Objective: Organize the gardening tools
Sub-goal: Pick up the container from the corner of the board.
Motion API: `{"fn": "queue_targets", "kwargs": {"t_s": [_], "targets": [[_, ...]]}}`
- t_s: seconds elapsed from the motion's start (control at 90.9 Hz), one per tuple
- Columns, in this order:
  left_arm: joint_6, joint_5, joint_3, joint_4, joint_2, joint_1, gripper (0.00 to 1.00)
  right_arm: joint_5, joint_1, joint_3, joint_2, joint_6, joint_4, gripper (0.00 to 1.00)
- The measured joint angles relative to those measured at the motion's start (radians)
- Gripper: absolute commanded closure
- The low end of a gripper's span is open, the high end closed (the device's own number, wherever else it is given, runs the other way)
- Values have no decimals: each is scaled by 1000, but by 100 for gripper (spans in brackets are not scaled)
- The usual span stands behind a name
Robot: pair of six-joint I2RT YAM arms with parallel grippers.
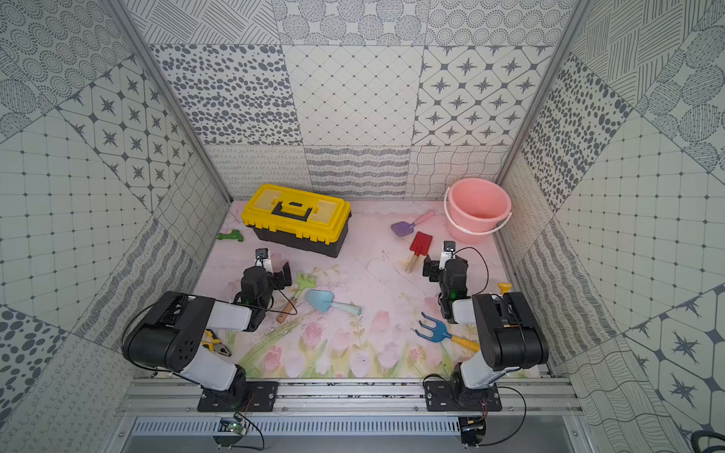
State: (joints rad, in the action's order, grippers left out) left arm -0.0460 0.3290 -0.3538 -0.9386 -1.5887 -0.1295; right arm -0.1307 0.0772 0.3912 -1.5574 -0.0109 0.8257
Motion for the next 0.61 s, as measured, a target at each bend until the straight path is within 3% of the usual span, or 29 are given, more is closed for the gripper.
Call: {"fn": "queue_targets", "kwargs": {"t_s": [0.605], "targets": [[-3, -16, -8, 1, 0, 9, 0, 0, 0, 0, 0, 0, 0, 3]]}}
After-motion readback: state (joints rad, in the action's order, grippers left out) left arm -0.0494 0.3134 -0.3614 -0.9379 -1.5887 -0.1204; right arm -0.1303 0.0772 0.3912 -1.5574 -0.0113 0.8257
